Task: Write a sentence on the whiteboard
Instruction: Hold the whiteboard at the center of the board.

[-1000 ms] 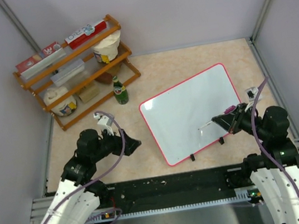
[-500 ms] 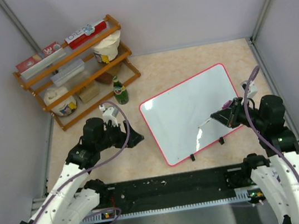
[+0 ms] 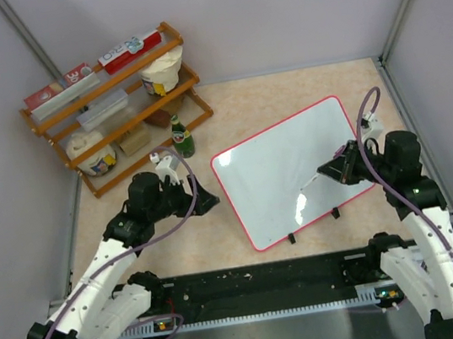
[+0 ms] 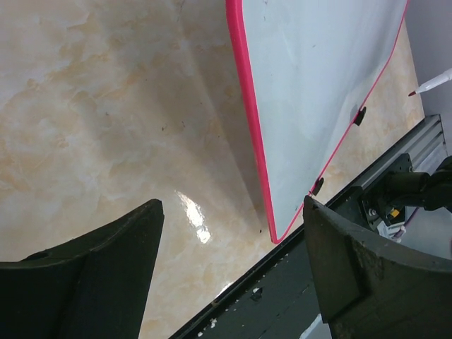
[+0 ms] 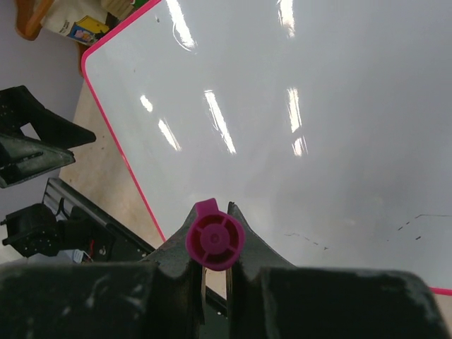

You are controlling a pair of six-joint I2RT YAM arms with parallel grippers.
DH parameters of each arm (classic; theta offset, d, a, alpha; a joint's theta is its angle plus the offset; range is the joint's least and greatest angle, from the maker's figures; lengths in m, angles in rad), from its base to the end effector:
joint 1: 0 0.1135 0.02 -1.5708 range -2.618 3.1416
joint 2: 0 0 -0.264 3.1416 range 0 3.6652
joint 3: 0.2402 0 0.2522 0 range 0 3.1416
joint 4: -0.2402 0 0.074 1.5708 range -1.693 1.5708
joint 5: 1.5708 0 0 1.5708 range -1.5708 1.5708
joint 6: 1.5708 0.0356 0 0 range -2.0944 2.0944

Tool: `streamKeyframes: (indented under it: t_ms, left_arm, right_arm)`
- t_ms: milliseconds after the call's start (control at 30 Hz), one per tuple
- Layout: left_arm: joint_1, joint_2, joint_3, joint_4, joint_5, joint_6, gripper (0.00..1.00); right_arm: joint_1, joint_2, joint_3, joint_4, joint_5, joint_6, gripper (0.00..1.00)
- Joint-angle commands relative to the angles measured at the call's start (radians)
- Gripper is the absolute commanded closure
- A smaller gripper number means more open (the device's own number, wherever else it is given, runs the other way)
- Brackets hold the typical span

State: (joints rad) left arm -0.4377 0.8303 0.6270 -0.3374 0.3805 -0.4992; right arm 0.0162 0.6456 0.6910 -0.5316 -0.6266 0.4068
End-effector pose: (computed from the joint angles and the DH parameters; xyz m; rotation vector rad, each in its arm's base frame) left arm 0.1626 -0.0907 0.2626 0.1725 2.2122 -0.9428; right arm 0.1417 0.0232 0.2953 0.0052 2.0765 0.9034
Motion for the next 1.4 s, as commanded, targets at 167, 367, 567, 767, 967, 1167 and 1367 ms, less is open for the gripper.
streamKeyframes:
  t_ms: [167,367,567,767,967,1167,1367]
  left_arm:
    - [0.125,0.056,-0.039,0.263,0.201,-0.071,0.16]
    - [0.148,0.203,-0.113,0.596,0.397,-0.127,0.16]
    - [0.126,0.409,-0.090,0.845,0.529,-0.168,0.18]
    - [0.041,0.521,-0.023,0.870,0.456,-0.151,0.24]
    - [0.024,0.576,-0.036,0.946,0.440,-0.173,0.51]
    - [0.025,0.602,-0.020,0.910,0.486,-0.110,1.00]
    - [0.053,0.609,-0.003,0.821,0.584,-0.024,1.00]
  right_arm:
    - [0.066,0.014,0.035,0.185,0.132,0.016,1.00]
    - [0.145,0.009,-0.030,0.353,0.177,0.099,1.00]
    - [0.174,-0.006,-0.050,0.476,0.197,0.155,1.00]
    - [0.186,0.035,-0.045,0.568,0.209,0.190,1.00]
    - [0.209,0.058,-0.068,0.639,0.255,0.217,1.00]
    - [0.215,0.080,-0.059,0.648,0.249,0.205,1.00]
    - [0.217,0.097,-0.036,0.624,0.208,0.158,1.00]
